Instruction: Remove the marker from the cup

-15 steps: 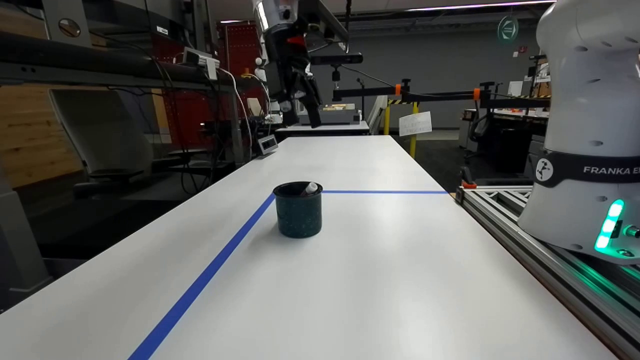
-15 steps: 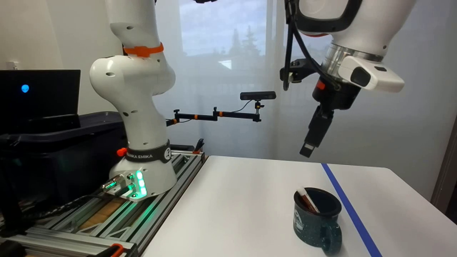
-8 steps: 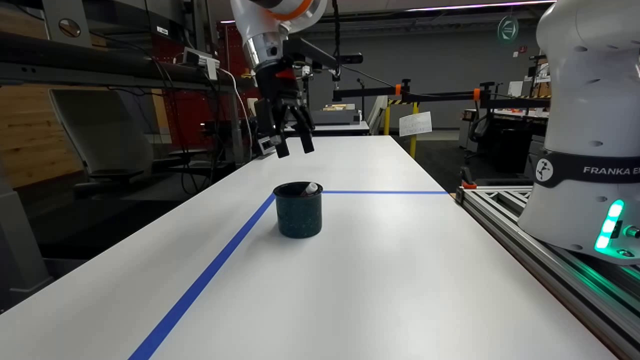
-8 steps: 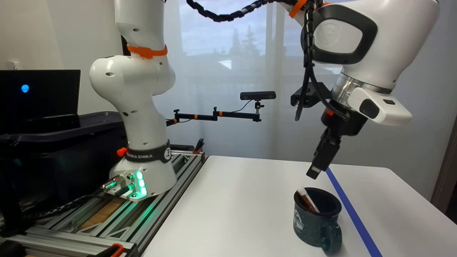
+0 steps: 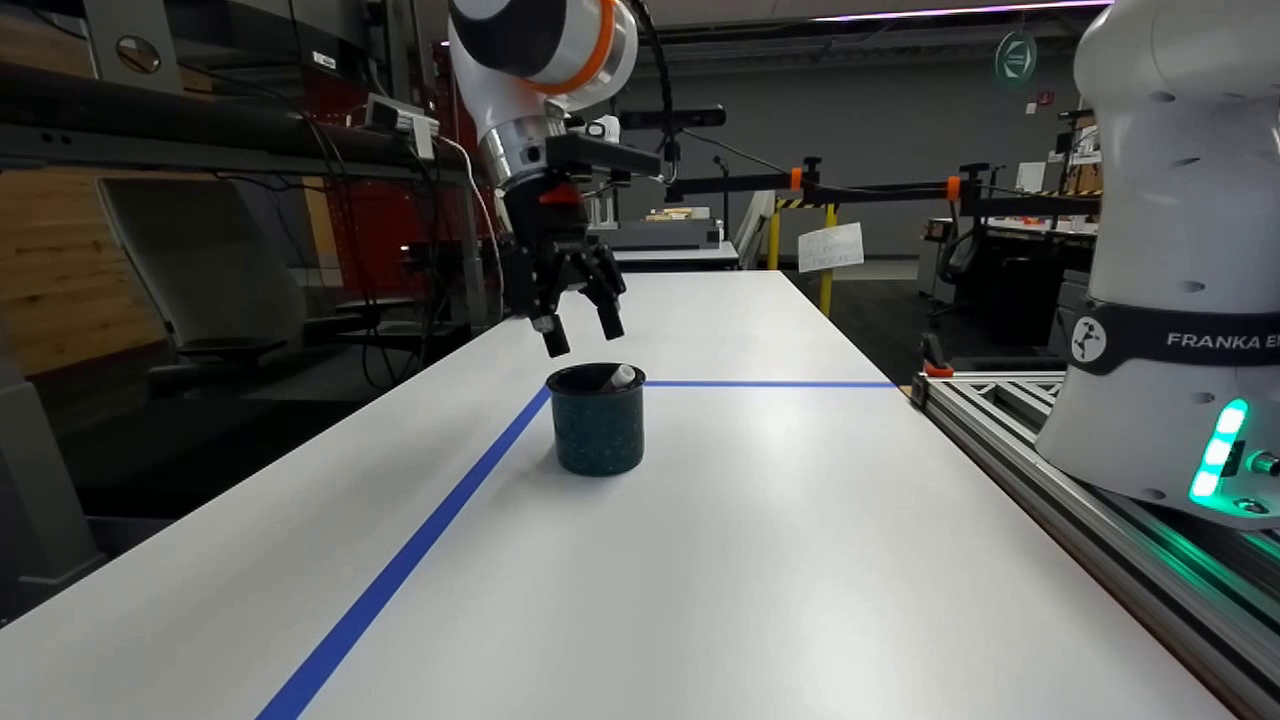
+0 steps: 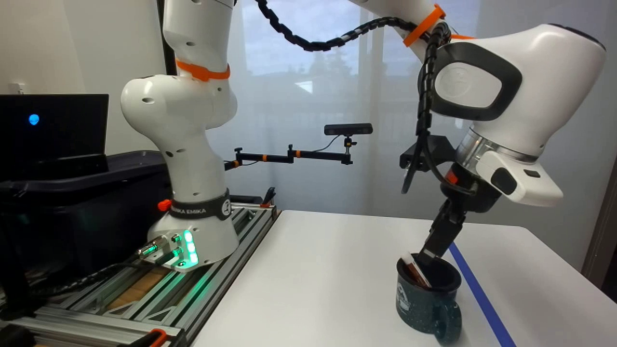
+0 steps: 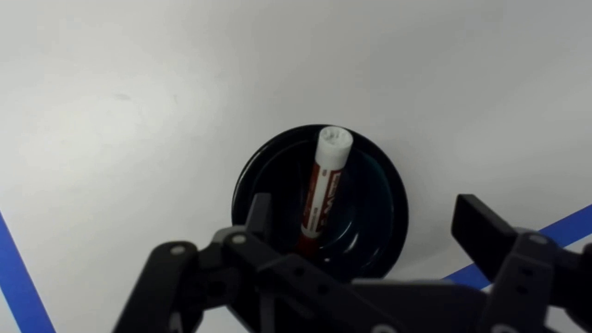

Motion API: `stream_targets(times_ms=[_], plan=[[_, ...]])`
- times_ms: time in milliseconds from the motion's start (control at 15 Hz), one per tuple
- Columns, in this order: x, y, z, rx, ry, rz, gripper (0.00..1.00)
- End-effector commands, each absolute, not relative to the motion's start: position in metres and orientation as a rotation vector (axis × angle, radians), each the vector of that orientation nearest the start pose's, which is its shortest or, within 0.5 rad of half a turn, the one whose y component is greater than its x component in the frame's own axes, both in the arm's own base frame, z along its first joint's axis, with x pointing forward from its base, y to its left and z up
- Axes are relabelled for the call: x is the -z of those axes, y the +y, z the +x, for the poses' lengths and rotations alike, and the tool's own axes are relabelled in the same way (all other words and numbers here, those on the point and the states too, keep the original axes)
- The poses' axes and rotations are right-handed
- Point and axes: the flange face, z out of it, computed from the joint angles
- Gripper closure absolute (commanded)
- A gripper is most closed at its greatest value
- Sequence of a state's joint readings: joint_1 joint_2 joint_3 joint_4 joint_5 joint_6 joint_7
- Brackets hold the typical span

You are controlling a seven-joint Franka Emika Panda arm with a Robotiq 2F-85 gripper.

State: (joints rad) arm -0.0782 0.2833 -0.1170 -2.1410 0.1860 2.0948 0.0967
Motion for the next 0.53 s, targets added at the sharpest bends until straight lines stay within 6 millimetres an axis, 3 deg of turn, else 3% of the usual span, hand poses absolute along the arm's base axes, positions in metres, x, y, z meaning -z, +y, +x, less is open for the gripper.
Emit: stream_targets(times_ms=[0, 467], plan=[[-0.2485, -0.1045, 0.5290, -0.524, 0.654, -2.857, 0.21], [-0.2412, -0.1134, 0.5274, -0.584, 0.687, -2.807, 0.73]])
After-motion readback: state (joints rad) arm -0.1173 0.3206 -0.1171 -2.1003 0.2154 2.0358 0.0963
